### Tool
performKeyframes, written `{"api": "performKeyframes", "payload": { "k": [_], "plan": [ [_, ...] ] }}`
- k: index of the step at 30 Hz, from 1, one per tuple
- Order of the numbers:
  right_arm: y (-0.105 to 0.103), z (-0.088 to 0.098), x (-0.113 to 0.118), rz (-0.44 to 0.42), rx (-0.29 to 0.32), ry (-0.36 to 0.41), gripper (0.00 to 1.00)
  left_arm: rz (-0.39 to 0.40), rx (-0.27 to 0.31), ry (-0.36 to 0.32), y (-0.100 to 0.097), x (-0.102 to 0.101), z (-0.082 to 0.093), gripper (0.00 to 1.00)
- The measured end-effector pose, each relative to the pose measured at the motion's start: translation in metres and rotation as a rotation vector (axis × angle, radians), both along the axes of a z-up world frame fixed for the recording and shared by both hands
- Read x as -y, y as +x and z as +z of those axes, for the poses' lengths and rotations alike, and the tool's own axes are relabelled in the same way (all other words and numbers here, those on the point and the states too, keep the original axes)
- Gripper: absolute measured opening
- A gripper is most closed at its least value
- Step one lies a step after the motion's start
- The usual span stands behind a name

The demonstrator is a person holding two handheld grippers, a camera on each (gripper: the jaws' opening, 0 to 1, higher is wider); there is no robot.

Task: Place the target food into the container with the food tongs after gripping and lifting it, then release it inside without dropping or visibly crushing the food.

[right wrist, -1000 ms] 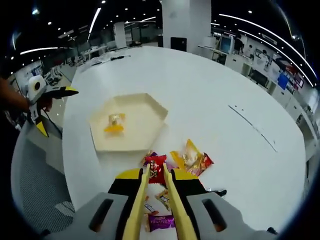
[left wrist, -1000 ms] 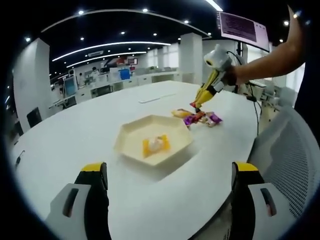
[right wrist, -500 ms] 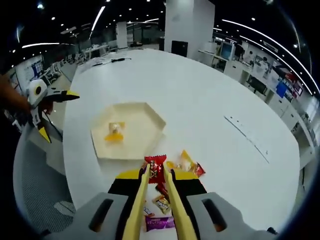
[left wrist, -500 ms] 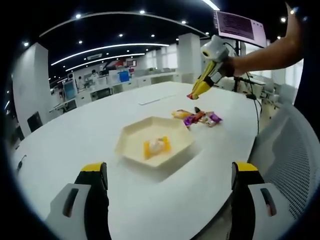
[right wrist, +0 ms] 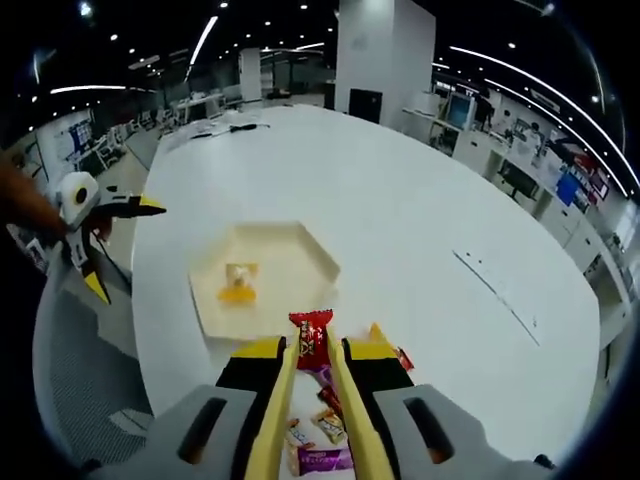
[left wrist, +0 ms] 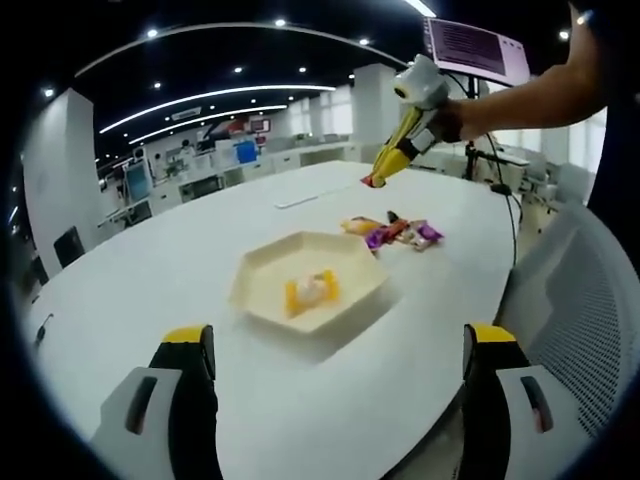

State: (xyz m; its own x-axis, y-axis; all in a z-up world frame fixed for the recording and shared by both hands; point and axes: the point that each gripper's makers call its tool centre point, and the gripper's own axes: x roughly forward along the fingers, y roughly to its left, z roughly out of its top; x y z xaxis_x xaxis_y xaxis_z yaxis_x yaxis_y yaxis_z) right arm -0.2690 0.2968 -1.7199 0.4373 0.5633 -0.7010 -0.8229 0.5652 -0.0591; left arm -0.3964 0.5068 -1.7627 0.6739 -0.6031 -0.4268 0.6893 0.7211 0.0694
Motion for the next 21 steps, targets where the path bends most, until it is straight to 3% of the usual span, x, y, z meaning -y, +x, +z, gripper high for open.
{"api": "performKeyframes", "payload": {
  "k": [21],
  "plan": [
    [-0.005, 0.013, -0.058, 0.081, -0.007, 0.015, 0.21, 0.004, 0.007, -0.001, 0.001, -0.002, 0.002, 0.99]
  ]
}}
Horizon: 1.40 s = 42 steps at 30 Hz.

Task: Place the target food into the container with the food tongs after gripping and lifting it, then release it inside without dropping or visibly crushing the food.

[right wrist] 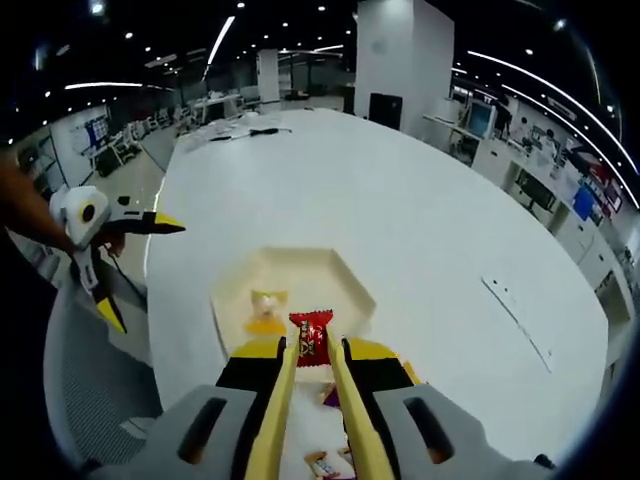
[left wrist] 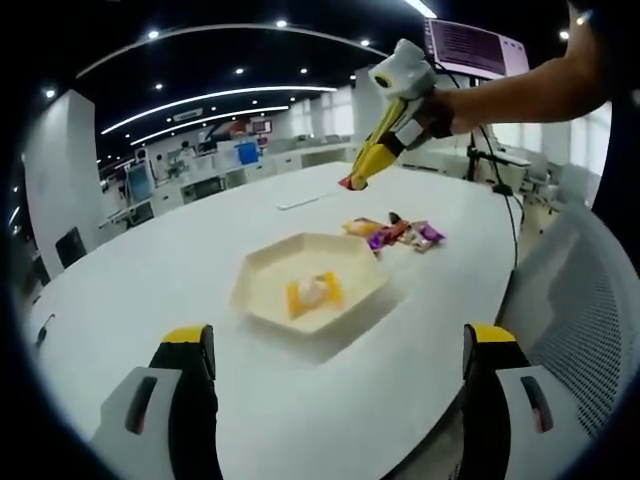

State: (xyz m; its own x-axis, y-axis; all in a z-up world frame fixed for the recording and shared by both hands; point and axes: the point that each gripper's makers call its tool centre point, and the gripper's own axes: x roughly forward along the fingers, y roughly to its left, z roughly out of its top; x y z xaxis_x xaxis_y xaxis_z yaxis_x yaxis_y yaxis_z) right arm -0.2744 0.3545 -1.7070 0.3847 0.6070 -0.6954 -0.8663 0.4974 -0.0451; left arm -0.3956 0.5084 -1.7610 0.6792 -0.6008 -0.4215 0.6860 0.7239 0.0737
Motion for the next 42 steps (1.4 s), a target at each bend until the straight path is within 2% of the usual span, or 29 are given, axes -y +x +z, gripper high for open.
{"api": "performKeyframes", "payload": {
  "k": [17, 24, 32, 34, 35, 37, 42],
  "plan": [
    [-0.026, 0.014, -0.071, 0.124, 0.003, 0.024, 0.21, -0.019, -0.007, 0.002, -0.002, 0.003, -0.001, 0.99],
    [-0.026, 0.019, -0.094, 0.141, -0.001, 0.048, 0.21, -0.018, -0.007, 0.0, -0.002, 0.003, -0.002, 0.99],
    [-0.025, 0.023, -0.1, 0.153, 0.003, 0.053, 0.21, -0.012, -0.005, 0.001, -0.002, 0.002, 0.0, 0.99],
    [-0.031, 0.023, -0.104, 0.158, -0.066, 0.095, 0.24, -0.011, -0.005, -0.001, -0.001, 0.002, -0.001, 0.99],
    [-0.022, 0.029, -0.103, 0.147, 0.002, 0.099, 0.24, -0.01, -0.003, 0.001, -0.001, 0.001, 0.0, 0.99],
    [-0.024, 0.028, -0.102, 0.156, -0.019, 0.089, 0.24, -0.009, -0.002, -0.003, -0.001, 0.001, 0.0, 0.98],
    [-0.023, 0.031, -0.1, 0.154, -0.007, 0.087, 0.24, -0.007, 0.0, 0.001, -0.001, 0.001, 0.0, 0.98]
  ]
}}
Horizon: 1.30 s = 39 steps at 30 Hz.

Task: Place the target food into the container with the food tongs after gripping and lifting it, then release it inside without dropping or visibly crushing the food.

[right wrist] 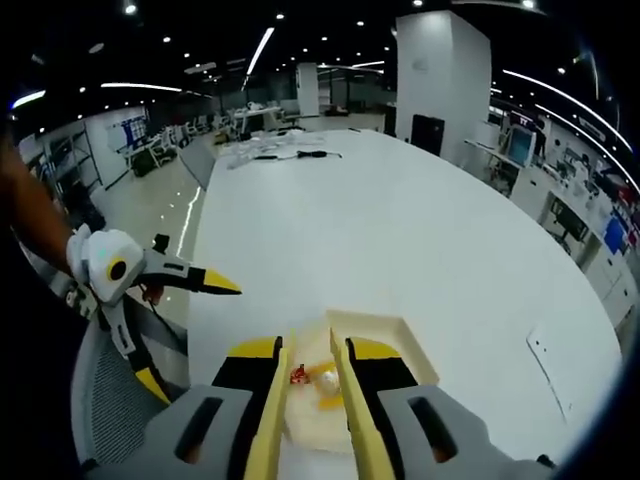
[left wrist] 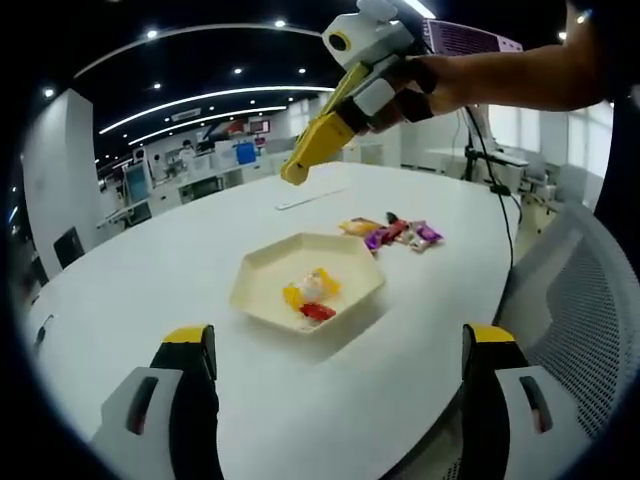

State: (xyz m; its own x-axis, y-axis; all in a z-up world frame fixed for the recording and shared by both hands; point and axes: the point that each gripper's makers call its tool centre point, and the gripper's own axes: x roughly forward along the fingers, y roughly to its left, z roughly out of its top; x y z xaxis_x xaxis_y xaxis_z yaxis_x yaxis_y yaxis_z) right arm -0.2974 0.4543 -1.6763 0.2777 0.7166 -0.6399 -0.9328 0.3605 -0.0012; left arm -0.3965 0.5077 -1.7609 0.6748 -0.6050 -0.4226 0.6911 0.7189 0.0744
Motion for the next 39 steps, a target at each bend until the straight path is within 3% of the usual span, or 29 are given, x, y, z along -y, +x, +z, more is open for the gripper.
{"api": "performKeyframes", "payload": {
  "k": [8, 9, 14, 26, 39],
  "plan": [
    [0.006, 0.007, 0.002, -0.01, 0.044, 0.01, 0.23, -0.002, 0.0, 0.002, 0.0, 0.0, -0.001, 0.98],
    [0.002, 0.008, 0.001, 0.032, 0.055, 0.011, 0.23, -0.001, -0.002, 0.002, 0.0, 0.0, -0.001, 0.98],
    [0.001, 0.006, 0.009, 0.035, 0.065, -0.014, 0.25, -0.001, 0.0, 0.006, 0.0, 0.0, -0.001, 0.98],
    [0.0, 0.008, 0.023, 0.029, 0.051, -0.001, 0.25, -0.001, -0.002, 0.011, 0.0, 0.0, -0.001, 0.98],
    [0.003, 0.004, 0.056, -0.006, 0.045, 0.0, 0.25, -0.01, -0.007, -0.001, -0.002, 0.002, -0.001, 0.99]
  ]
}}
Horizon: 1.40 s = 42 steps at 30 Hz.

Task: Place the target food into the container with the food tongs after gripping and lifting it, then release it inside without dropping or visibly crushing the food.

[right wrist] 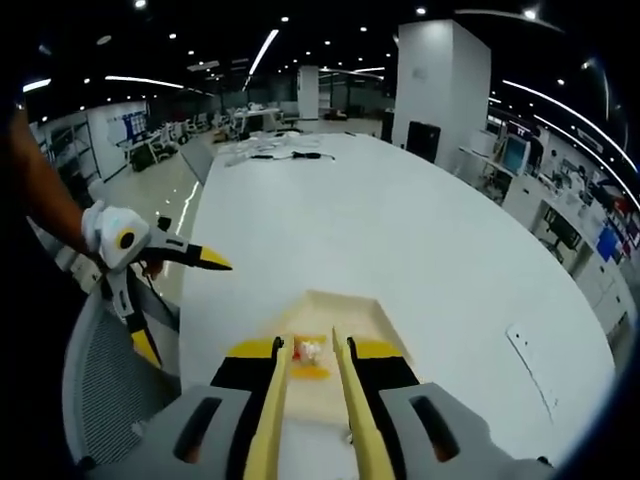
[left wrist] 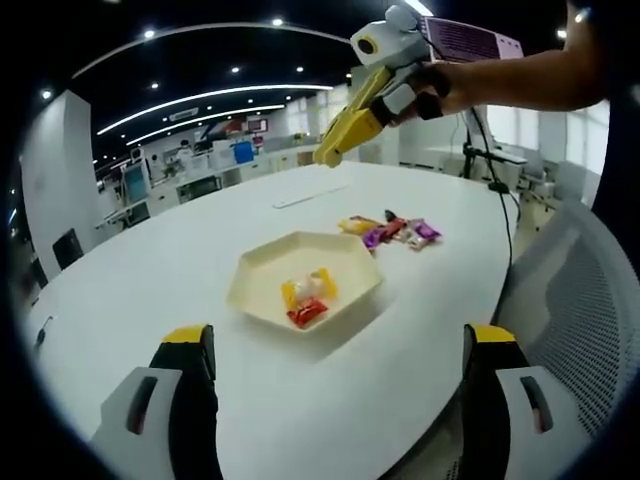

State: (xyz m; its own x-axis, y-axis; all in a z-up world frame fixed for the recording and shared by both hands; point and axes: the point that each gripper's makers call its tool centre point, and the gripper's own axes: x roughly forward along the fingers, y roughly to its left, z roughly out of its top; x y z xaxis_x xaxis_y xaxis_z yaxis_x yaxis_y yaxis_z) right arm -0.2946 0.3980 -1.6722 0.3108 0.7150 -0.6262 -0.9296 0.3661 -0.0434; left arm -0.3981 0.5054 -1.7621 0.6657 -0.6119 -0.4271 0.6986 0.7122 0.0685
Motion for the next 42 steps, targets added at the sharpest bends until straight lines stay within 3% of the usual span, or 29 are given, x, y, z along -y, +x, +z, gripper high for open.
{"api": "performKeyframes", "payload": {
  "k": [18, 42],
  "plan": [
    [0.005, 0.001, 0.06, -0.076, 0.011, -0.003, 0.26, -0.019, -0.013, -0.078, -0.003, 0.007, 0.008, 0.99],
    [-0.005, -0.004, 0.149, -0.15, 0.019, -0.032, 0.27, 0.006, -0.028, -0.061, -0.002, 0.004, 0.004, 0.99]
  ]
}}
